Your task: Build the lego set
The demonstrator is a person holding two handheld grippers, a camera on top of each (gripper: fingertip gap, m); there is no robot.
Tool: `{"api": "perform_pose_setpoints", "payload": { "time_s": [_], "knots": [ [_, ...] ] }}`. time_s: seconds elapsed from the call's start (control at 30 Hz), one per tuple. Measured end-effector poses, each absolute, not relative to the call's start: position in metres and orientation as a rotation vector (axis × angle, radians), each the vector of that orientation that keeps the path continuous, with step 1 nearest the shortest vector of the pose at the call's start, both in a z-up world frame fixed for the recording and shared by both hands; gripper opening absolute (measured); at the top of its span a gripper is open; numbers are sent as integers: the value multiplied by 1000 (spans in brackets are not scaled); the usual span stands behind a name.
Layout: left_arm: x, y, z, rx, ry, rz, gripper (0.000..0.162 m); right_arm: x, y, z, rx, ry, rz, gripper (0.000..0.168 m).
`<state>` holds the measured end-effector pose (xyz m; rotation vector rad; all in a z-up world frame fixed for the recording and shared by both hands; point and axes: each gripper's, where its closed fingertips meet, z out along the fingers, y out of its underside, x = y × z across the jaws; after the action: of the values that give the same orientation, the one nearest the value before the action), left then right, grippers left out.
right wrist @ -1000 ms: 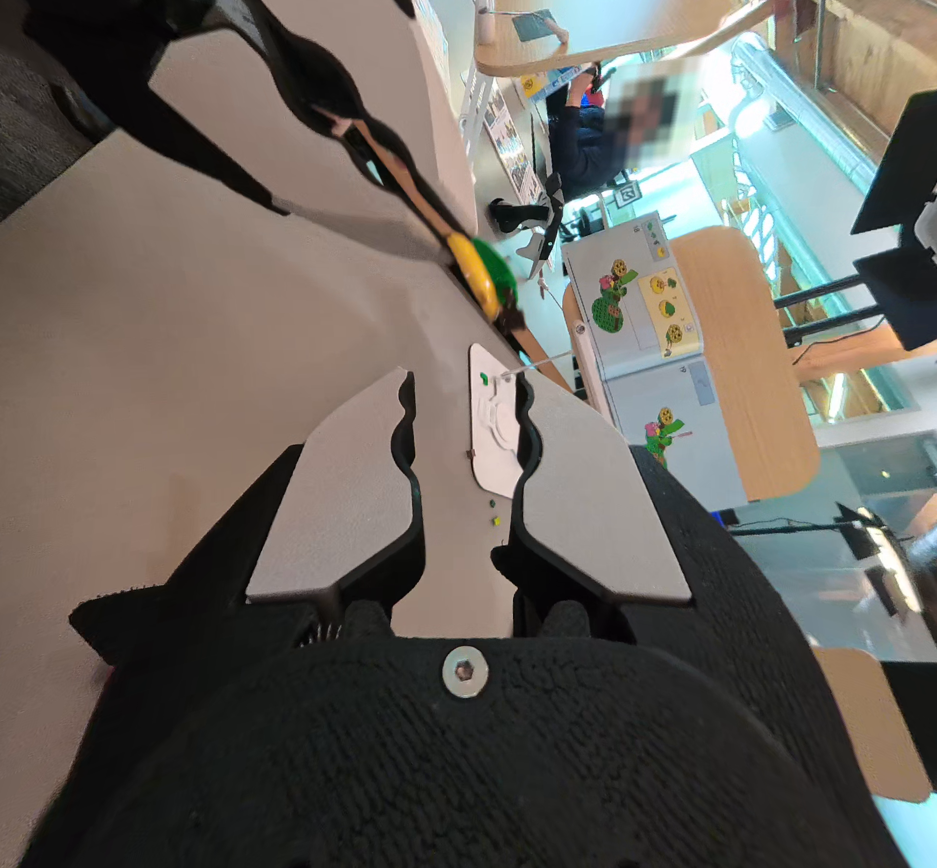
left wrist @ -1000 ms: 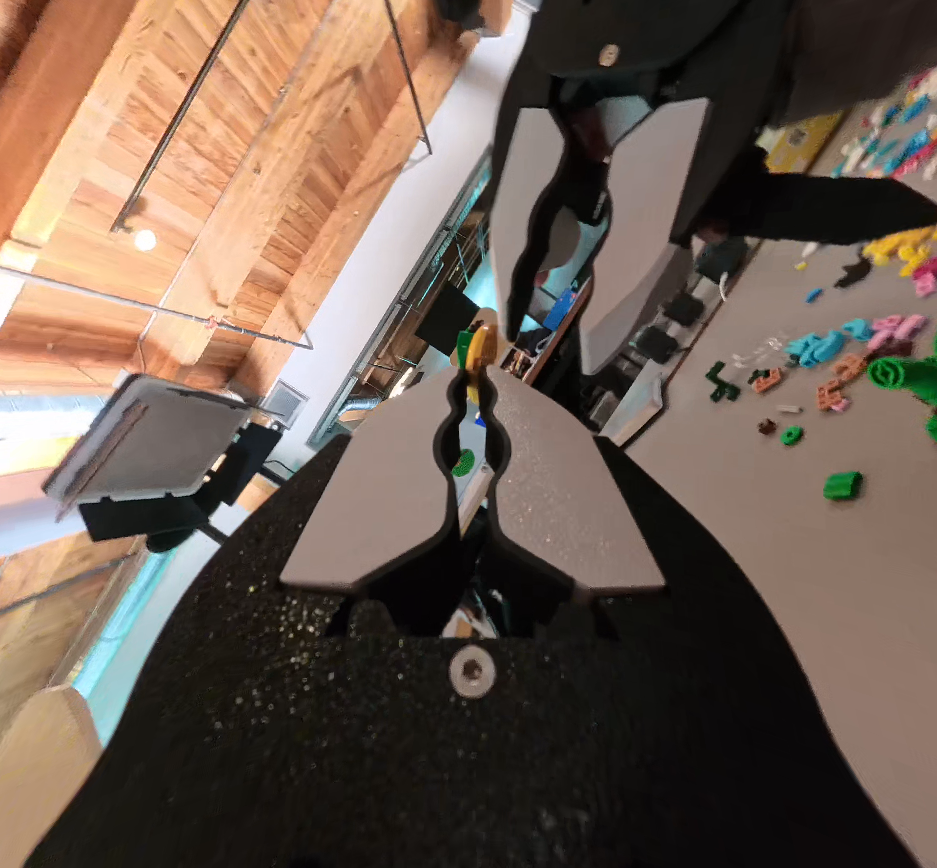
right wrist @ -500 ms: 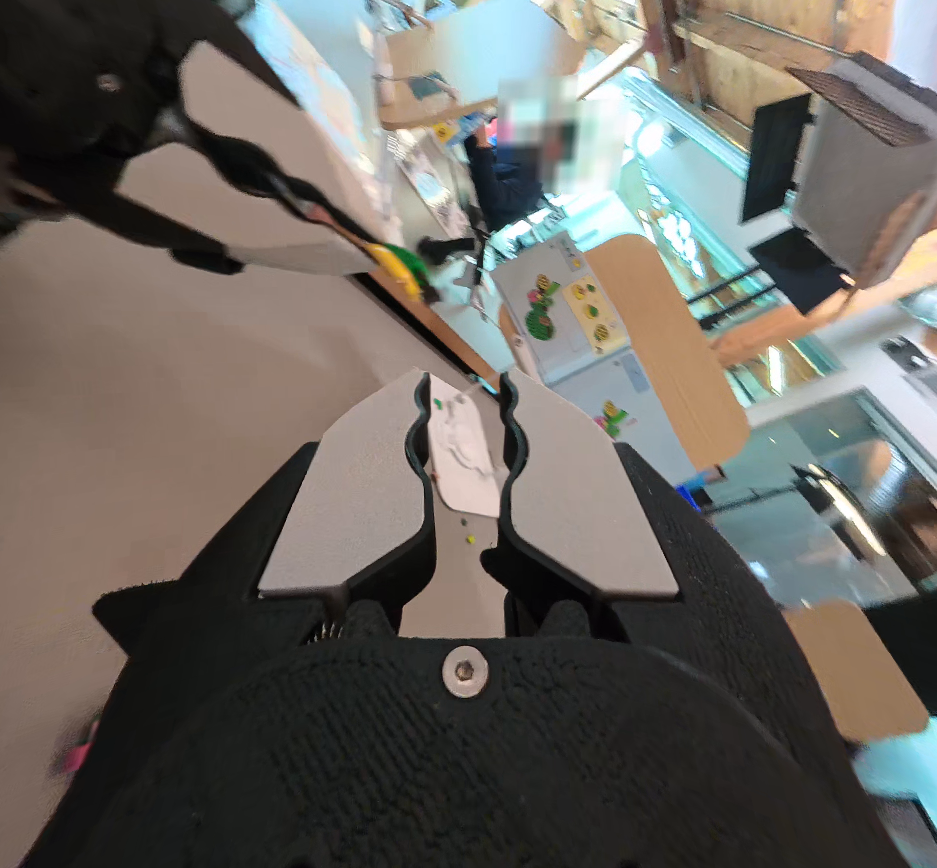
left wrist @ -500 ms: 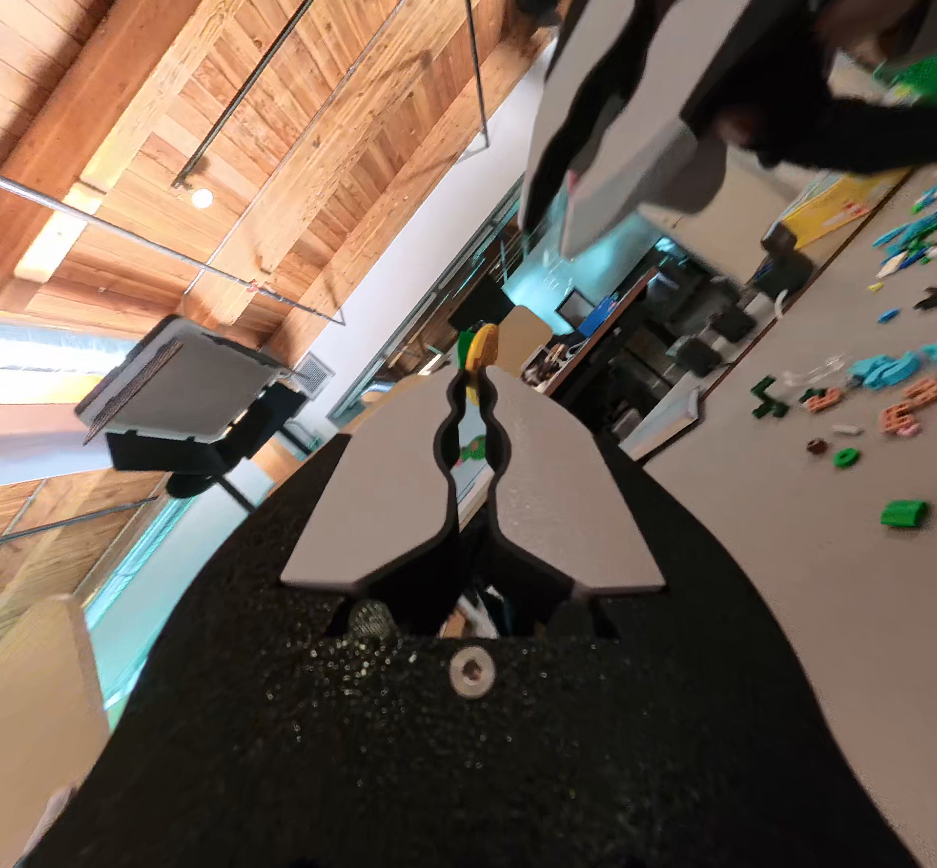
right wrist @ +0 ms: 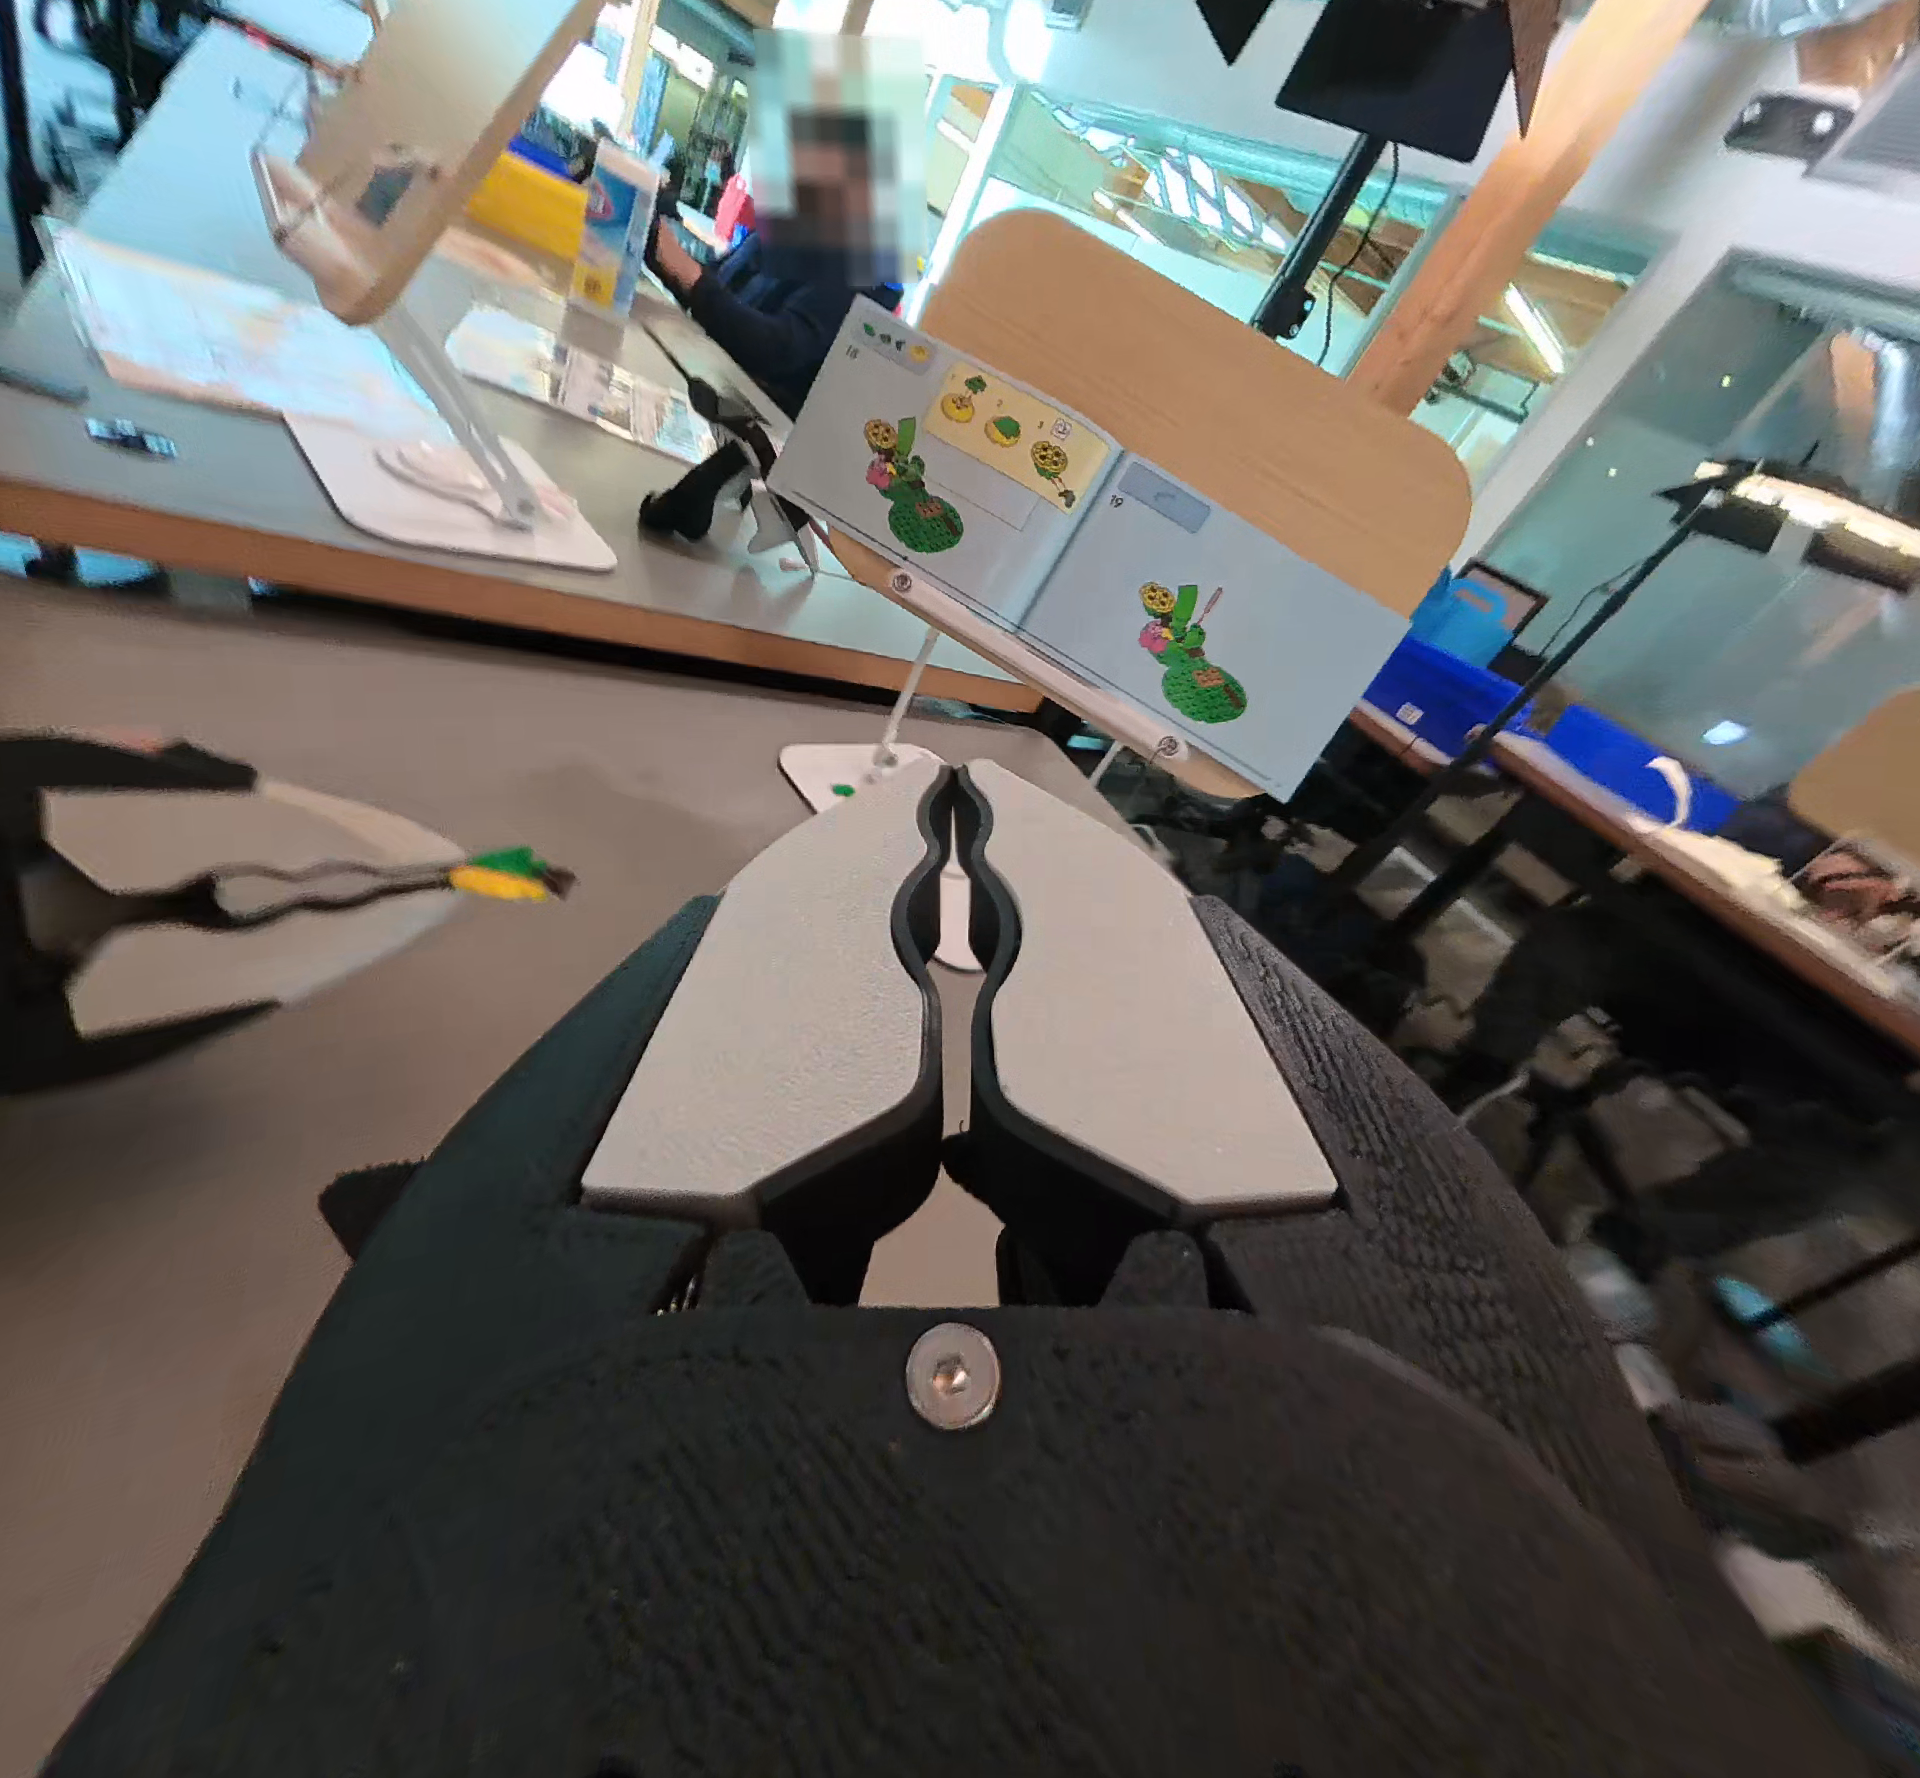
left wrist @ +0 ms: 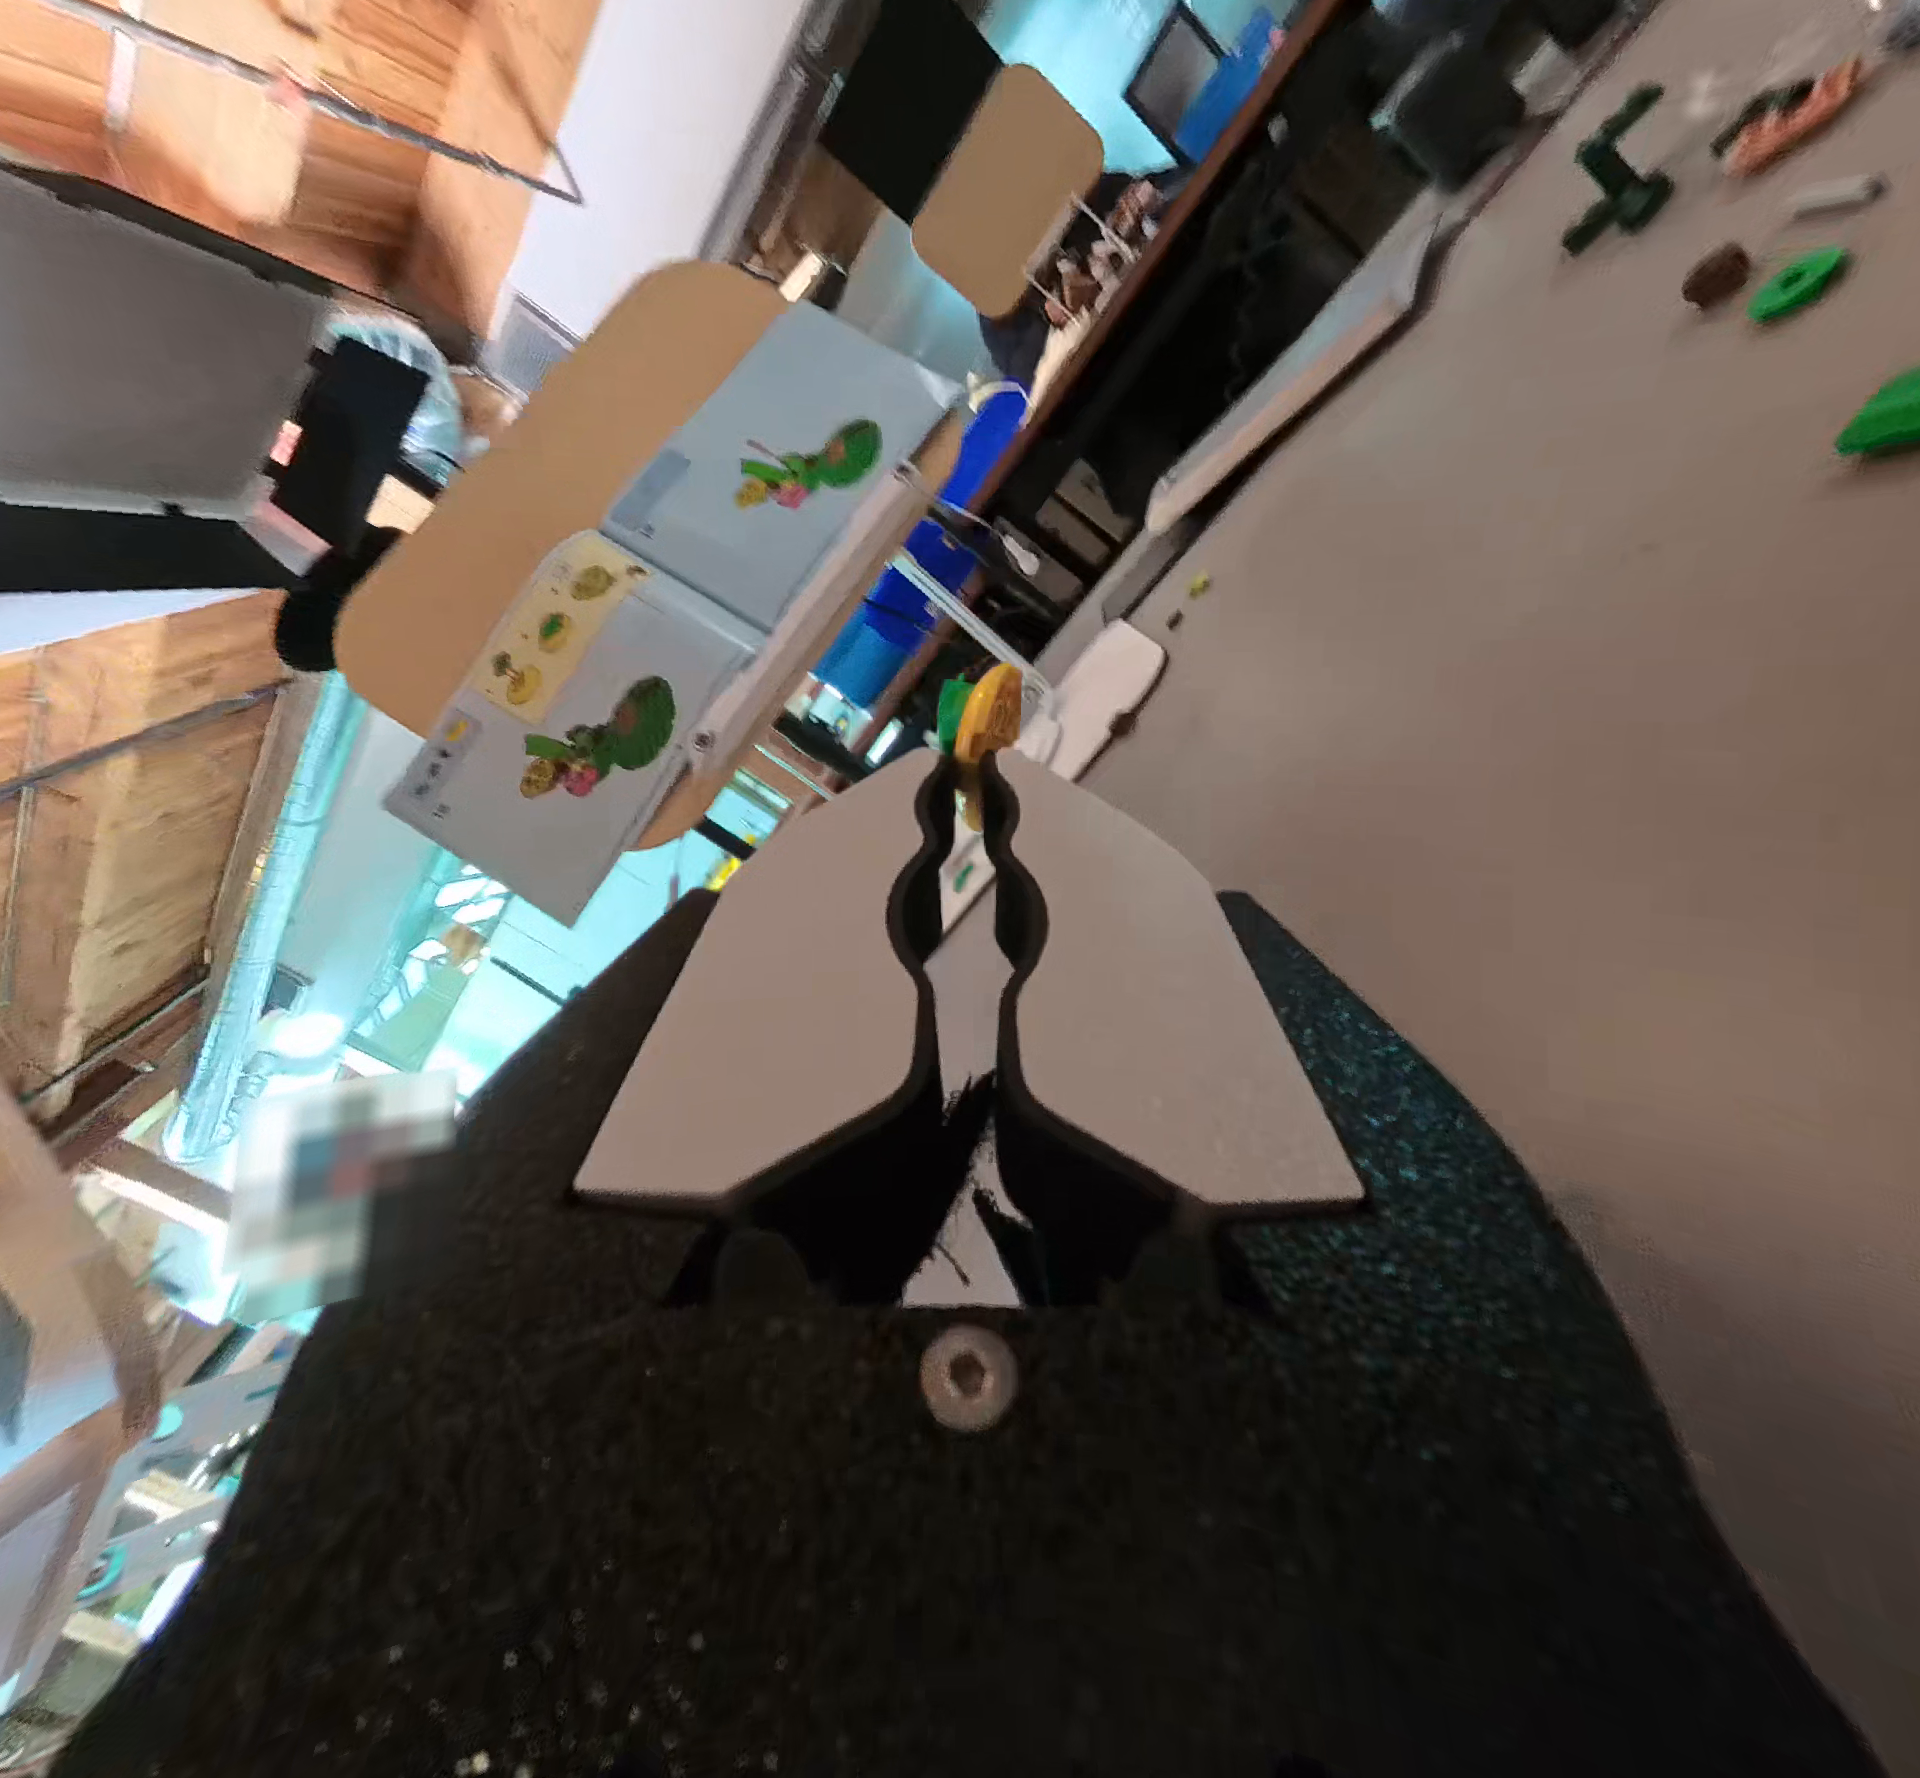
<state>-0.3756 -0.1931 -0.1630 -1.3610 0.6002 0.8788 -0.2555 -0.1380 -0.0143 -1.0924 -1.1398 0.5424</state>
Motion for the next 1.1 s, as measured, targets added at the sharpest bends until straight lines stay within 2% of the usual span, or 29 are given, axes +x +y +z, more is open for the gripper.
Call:
{"api": "perform_pose_setpoints", "payload": {
  "time_s": [0.17,0.27,0.43,0.67,0.9,1.1],
  "knots": [
    [-386,-193,-161,-1385,526,840,5,-290,-161,-22,-1166,-958,879,0],
    [-394,-198,-153,-1355,461,805,5,-308,-169,-48,-1208,-835,957,0],
    [-381,-201,-154,-1348,511,686,5,-334,-179,-94,-1134,-876,754,0],
    [-391,-206,-152,-1363,454,775,5,-330,-191,-108,-1002,-831,604,0],
    [-376,-212,-146,-1310,440,502,5,-336,-195,-131,-1067,-853,571,0],
    [-380,-212,-148,-1322,434,565,5,-338,-202,-132,-1023,-878,544,0]
  ]
}}
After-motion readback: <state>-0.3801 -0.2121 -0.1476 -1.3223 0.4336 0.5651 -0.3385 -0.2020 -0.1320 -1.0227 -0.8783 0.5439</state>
